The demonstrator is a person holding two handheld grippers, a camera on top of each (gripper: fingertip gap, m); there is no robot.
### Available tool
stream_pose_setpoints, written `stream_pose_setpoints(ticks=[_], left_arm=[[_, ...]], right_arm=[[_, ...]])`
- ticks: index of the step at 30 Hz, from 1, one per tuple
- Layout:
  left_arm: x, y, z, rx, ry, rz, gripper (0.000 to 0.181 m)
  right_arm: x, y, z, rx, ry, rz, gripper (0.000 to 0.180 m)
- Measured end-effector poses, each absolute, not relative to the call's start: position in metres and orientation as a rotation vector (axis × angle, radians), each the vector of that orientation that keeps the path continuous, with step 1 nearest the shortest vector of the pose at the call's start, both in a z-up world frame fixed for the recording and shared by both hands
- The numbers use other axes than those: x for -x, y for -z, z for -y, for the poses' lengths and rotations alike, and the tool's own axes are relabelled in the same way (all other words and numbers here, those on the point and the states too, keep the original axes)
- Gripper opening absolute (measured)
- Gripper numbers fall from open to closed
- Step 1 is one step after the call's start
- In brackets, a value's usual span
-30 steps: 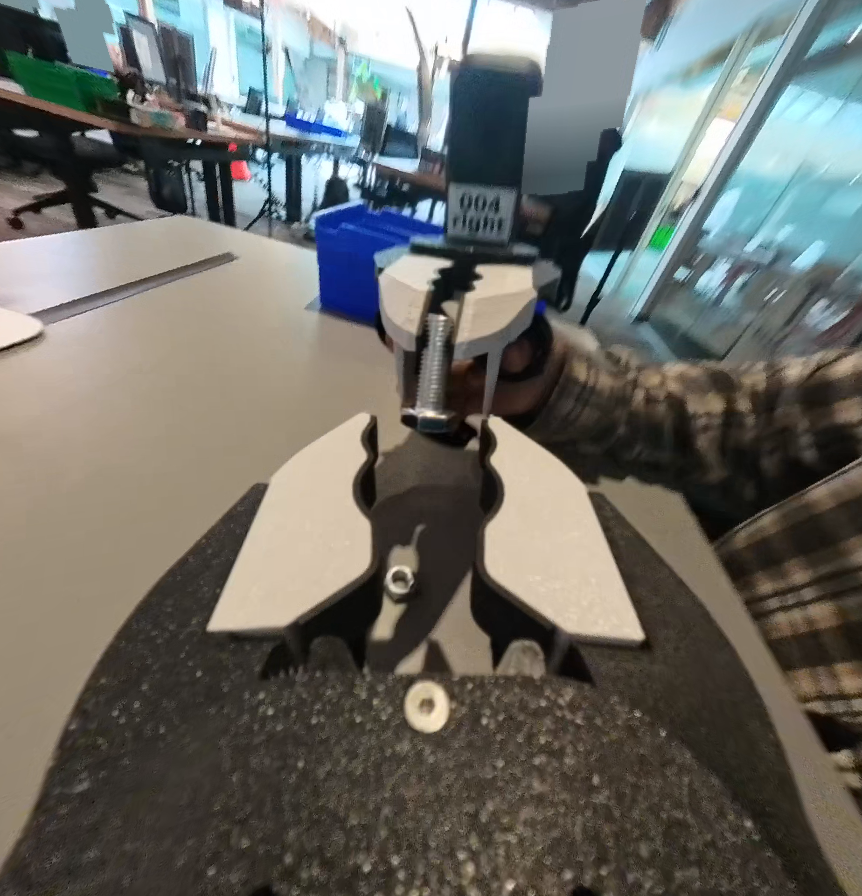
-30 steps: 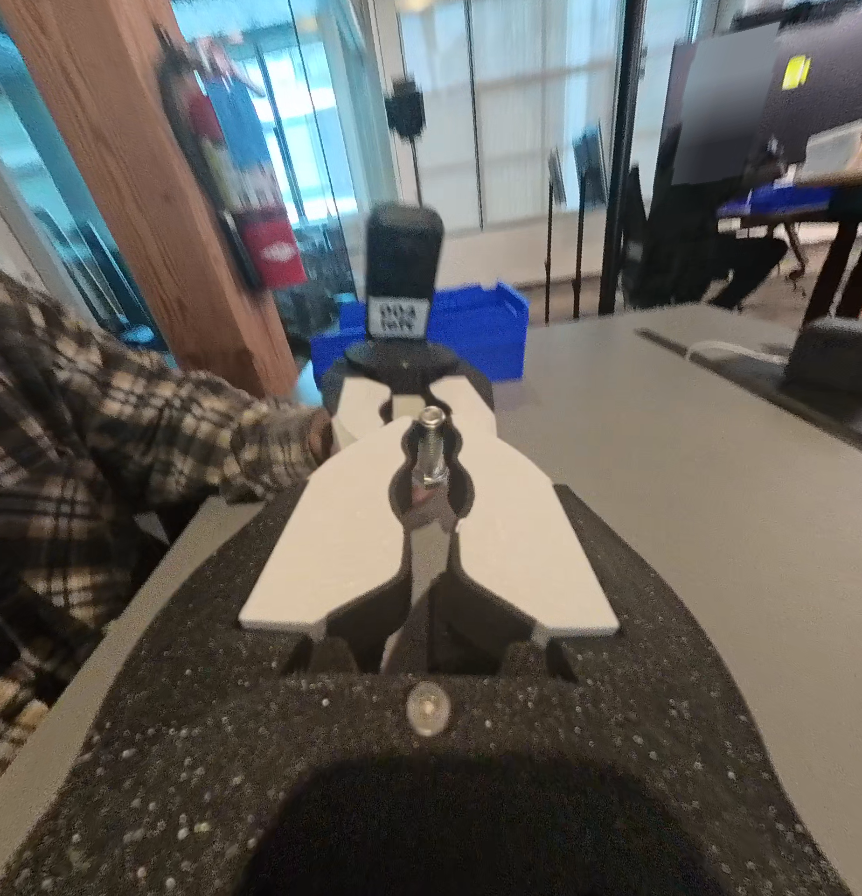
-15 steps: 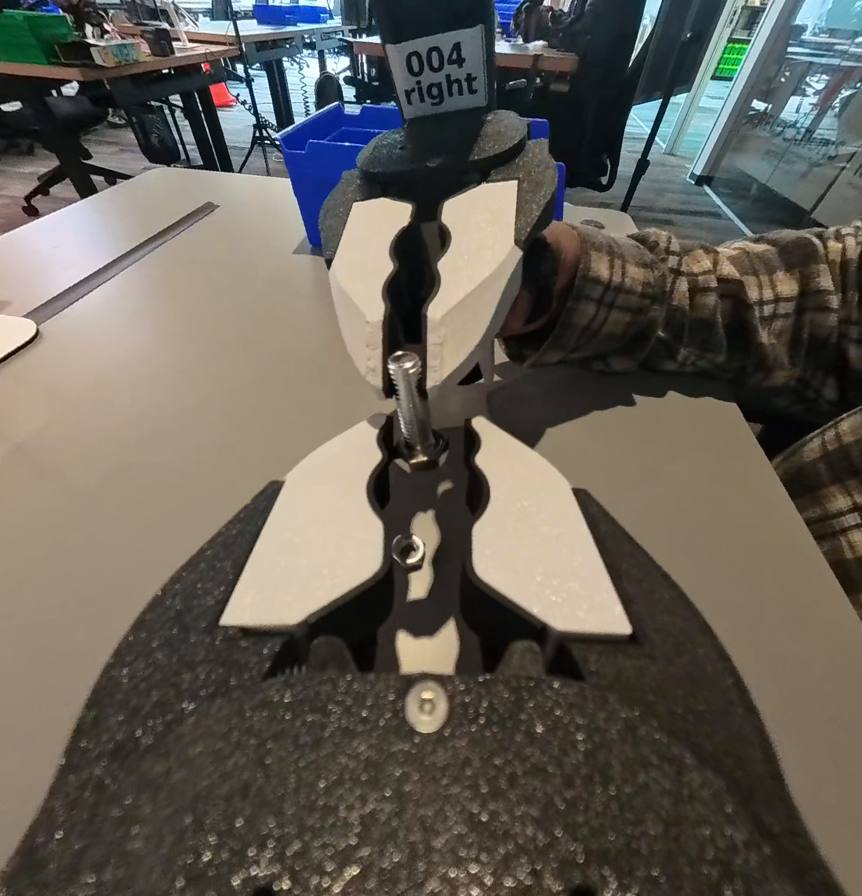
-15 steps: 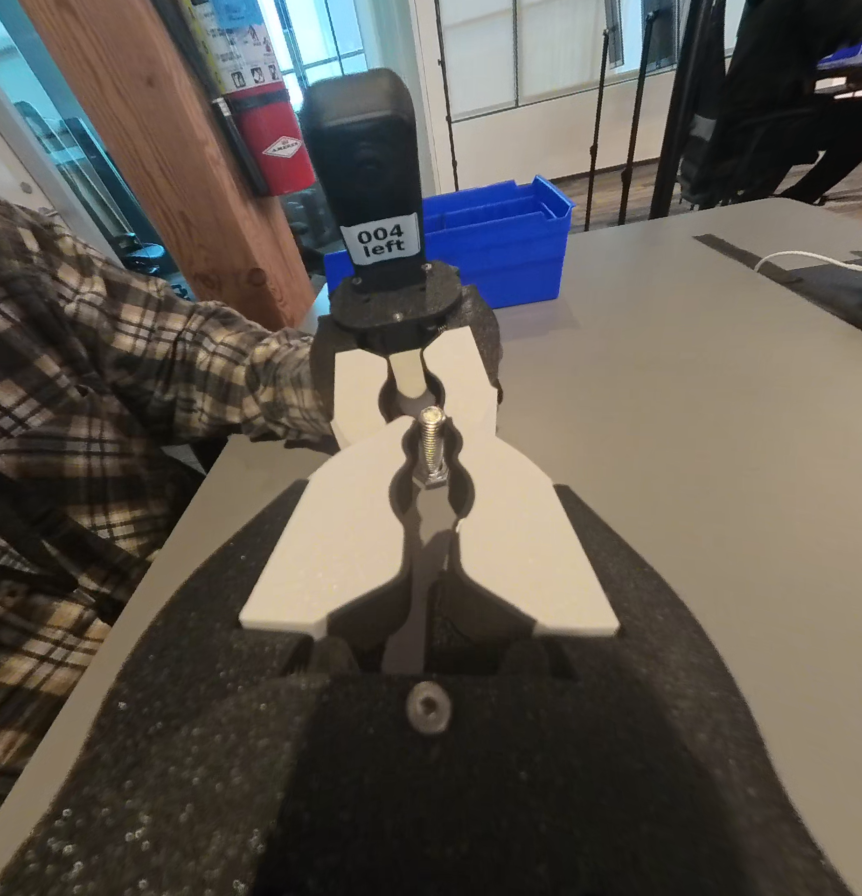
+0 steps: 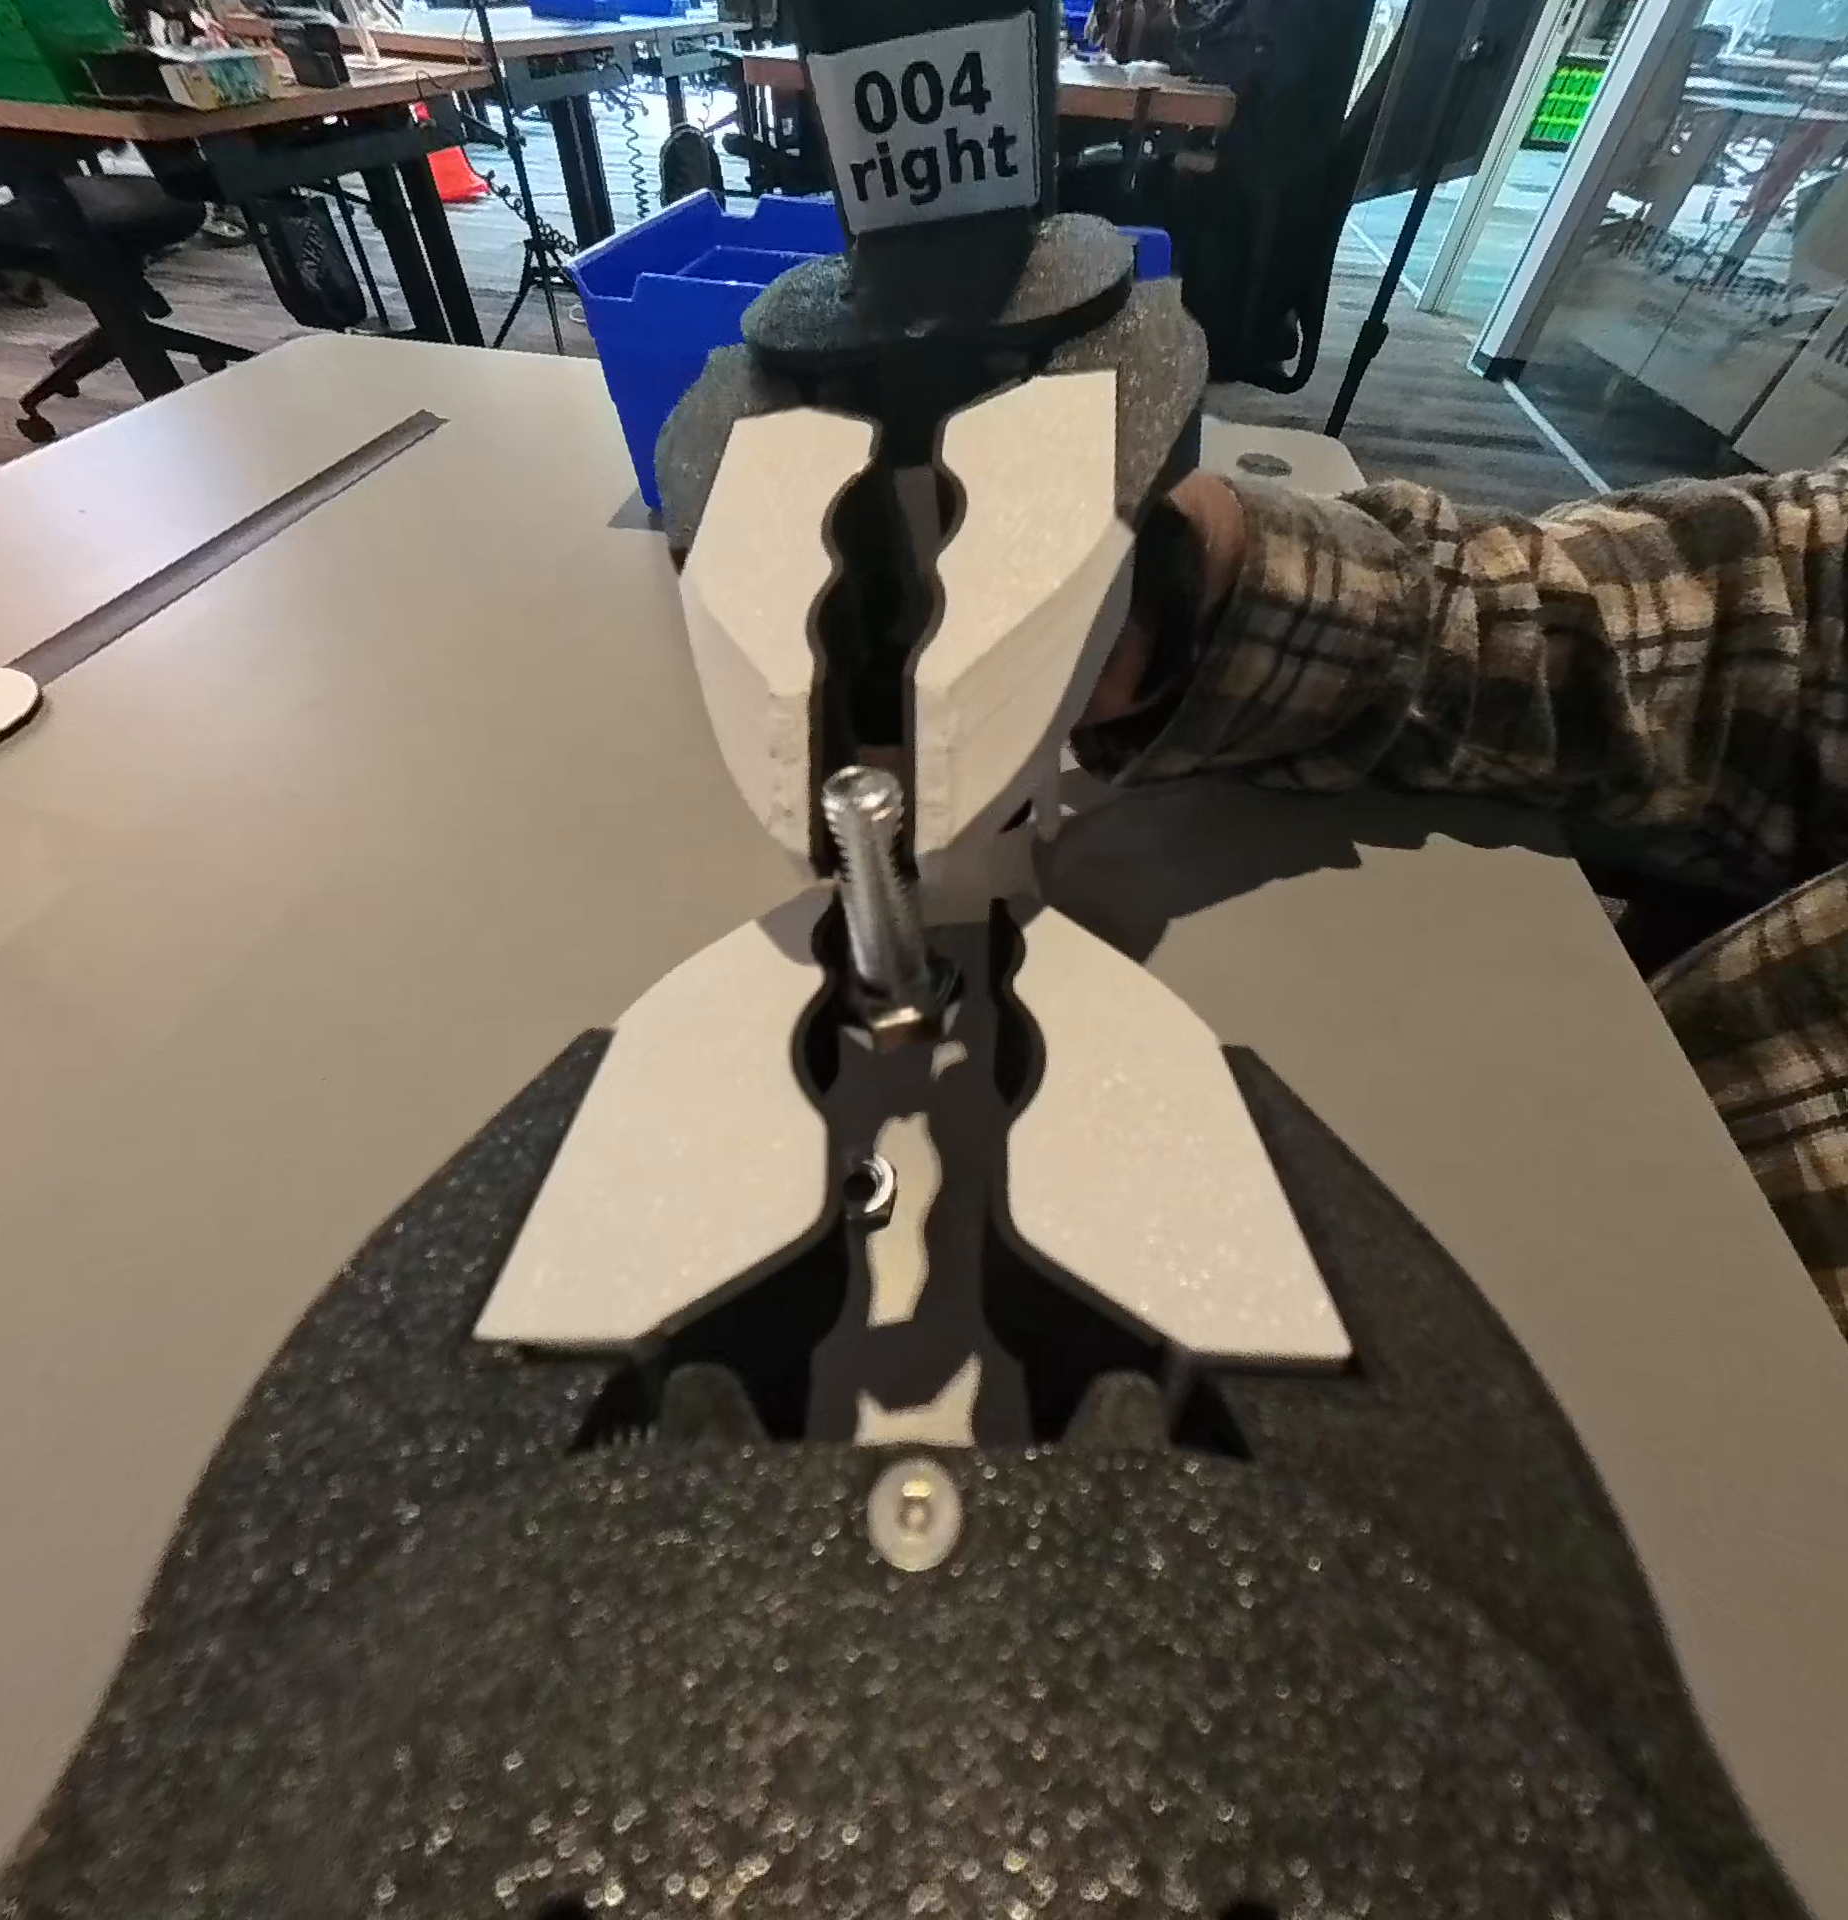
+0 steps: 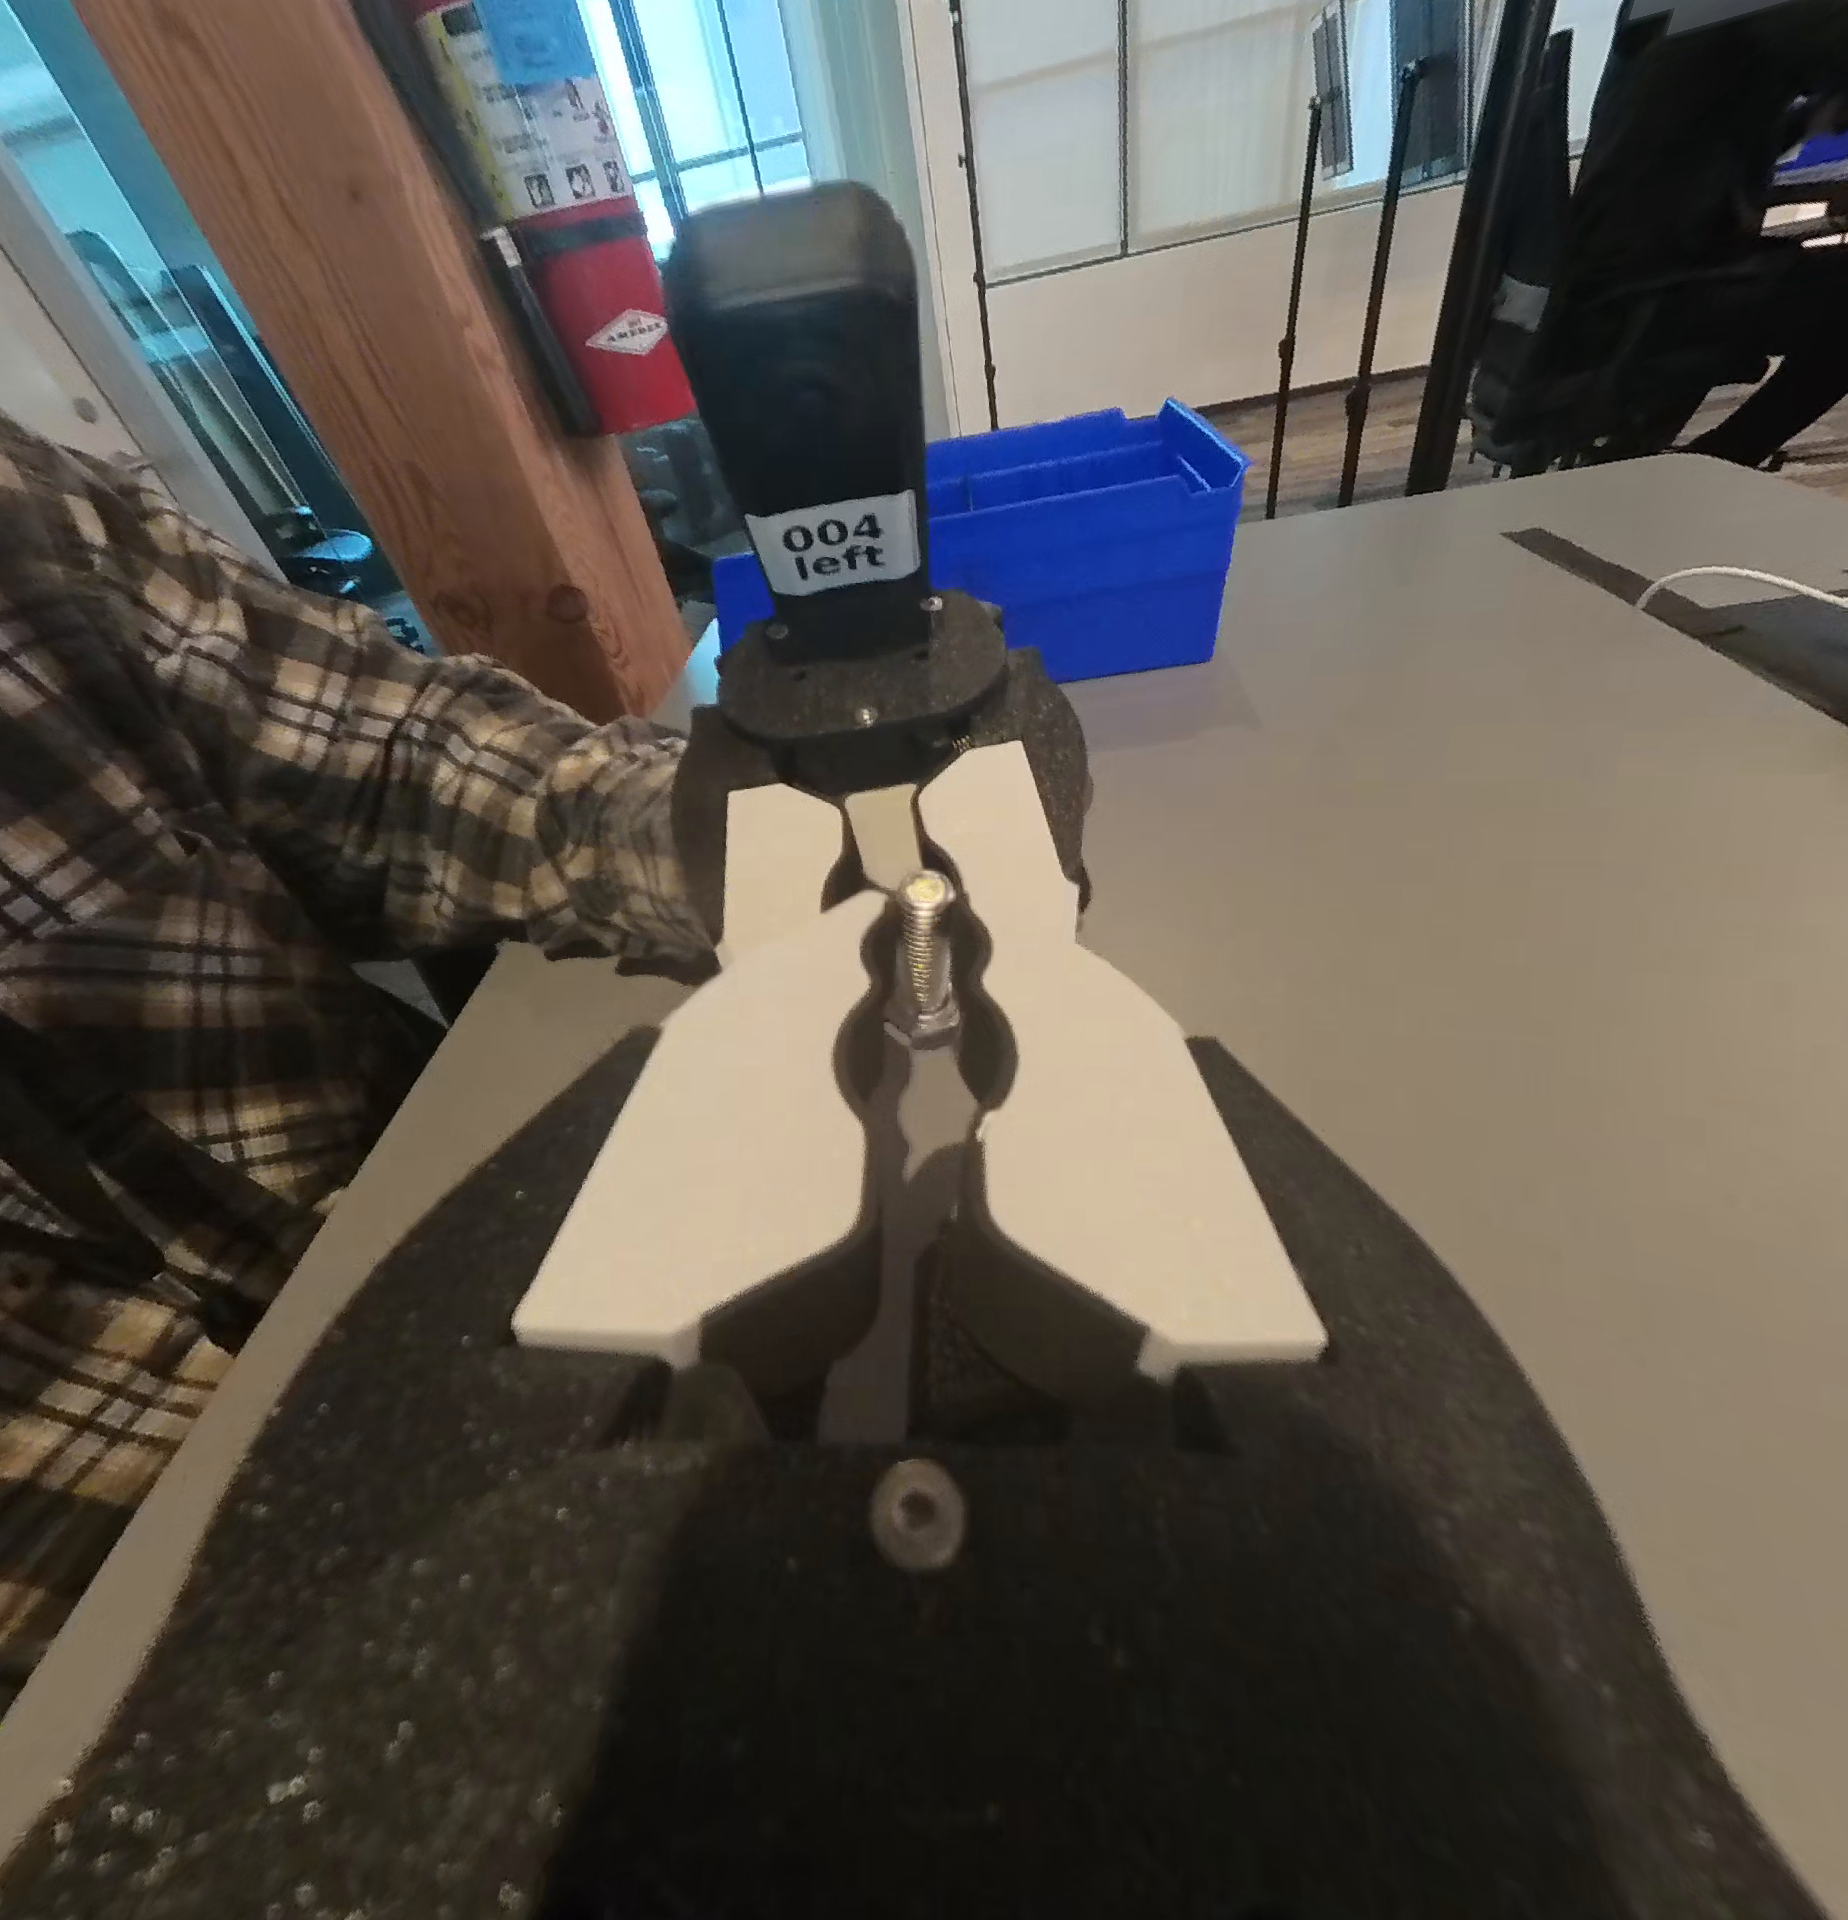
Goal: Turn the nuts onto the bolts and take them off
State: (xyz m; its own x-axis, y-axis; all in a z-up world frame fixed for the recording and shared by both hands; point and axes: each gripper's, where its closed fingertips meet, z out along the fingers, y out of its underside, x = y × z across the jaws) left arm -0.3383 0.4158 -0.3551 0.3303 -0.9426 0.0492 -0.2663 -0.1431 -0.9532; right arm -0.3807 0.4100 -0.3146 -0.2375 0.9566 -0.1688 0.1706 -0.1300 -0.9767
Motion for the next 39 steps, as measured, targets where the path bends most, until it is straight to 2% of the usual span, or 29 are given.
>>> stream_pose_setpoints(ticks=[5, 21, 31, 32, 35, 39], left_arm=[[0.339, 0.355, -0.417, 1.632, 0.870, -1.102, 0.017], [0.338, 0.351, -0.416, 1.625, 0.935, -1.065, 0.020], [0.341, 0.349, -0.417, 1.624, 0.918, -1.061, 0.015], [0.342, 0.348, -0.417, 1.622, 0.929, -1.051, 0.015], [0.349, 0.343, -0.421, 1.614, 0.958, -1.007, 0.015], [0.378, 0.335, -0.439, 1.605, 0.927, -0.901, 0.015]], right_arm=[[0.381, 0.315, -0.409, 1.304, -1.441, 1.445, 0.009], [0.379, 0.309, -0.408, 1.247, -1.426, 1.433, 0.009], [0.381, 0.308, -0.409, 1.235, -1.438, 1.415, 0.009], [0.381, 0.307, -0.411, 1.231, -1.435, 1.404, 0.010], [0.376, 0.305, -0.421, 1.229, -1.380, 1.364, 0.032], [0.362, 0.332, -0.436, 1.337, -1.188, 1.464, 0.038]])
